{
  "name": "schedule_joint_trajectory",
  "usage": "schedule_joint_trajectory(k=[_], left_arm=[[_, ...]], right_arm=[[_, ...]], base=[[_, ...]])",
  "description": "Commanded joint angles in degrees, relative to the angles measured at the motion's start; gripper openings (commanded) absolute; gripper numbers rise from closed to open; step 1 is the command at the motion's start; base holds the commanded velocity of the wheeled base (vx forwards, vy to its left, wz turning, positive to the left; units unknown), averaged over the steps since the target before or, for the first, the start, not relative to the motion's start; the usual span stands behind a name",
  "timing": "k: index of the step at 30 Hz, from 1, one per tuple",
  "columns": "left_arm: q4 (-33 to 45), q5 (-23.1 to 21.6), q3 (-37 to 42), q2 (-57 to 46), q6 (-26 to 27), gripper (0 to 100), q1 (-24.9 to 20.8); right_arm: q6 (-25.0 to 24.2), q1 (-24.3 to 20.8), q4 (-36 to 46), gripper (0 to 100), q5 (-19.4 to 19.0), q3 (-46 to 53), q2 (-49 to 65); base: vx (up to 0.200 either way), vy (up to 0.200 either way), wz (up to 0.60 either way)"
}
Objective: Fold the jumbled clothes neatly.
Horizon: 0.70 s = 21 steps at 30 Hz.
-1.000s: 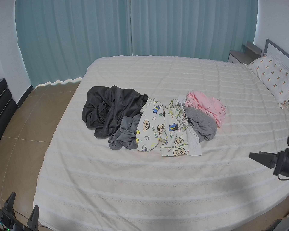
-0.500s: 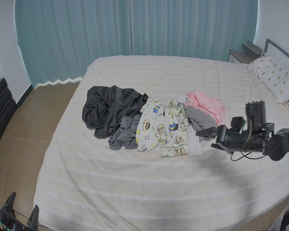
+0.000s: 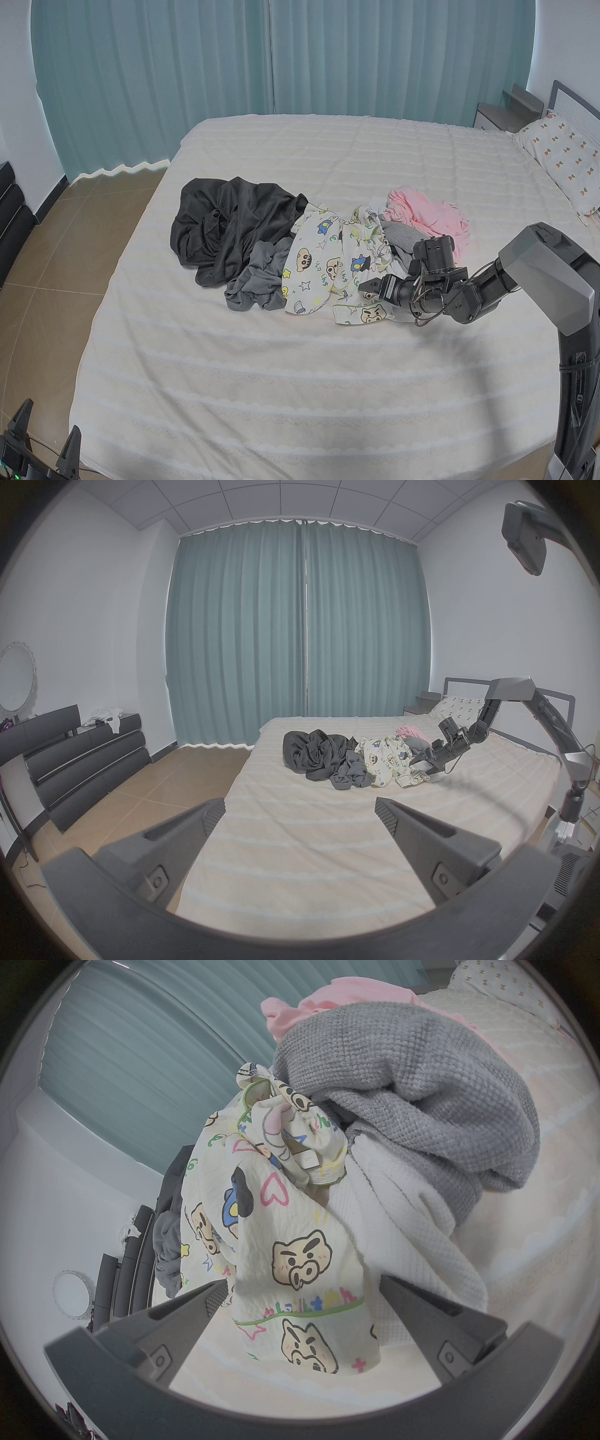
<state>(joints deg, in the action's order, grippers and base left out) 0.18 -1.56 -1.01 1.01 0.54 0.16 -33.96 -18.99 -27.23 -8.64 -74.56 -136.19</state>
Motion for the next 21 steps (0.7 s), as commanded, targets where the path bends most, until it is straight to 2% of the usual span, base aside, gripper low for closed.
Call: schedule_joint_trajectory(k=[1, 9, 17, 21], left_arm=[[0.0, 0.0, 1.0, -0.8, 0.0, 100, 0.0], [0.0, 0.0, 1.0, -0.8, 0.0, 100, 0.0], [0.0, 0.0, 1.0, -0.8, 0.0, 100, 0.0], [0.0, 0.0, 1.0, -0.8, 0.0, 100, 0.0]], right_arm=[[0.8, -6.5, 2.2, 100, 2.8, -7.9, -3.8], [0.8, -8.9, 1.7, 100, 2.8, -8.1, -3.2], [0.8, -7.6, 3.2, 100, 3.0, -8.9, -3.6], [0.9, -7.0, 7.5, 100, 4.4, -8.7, -2.6]], base=[[0.000, 0.000, 0.00], [0.000, 0.000, 0.00], [0.000, 0.000, 0.00], [0.000, 0.000, 0.00]])
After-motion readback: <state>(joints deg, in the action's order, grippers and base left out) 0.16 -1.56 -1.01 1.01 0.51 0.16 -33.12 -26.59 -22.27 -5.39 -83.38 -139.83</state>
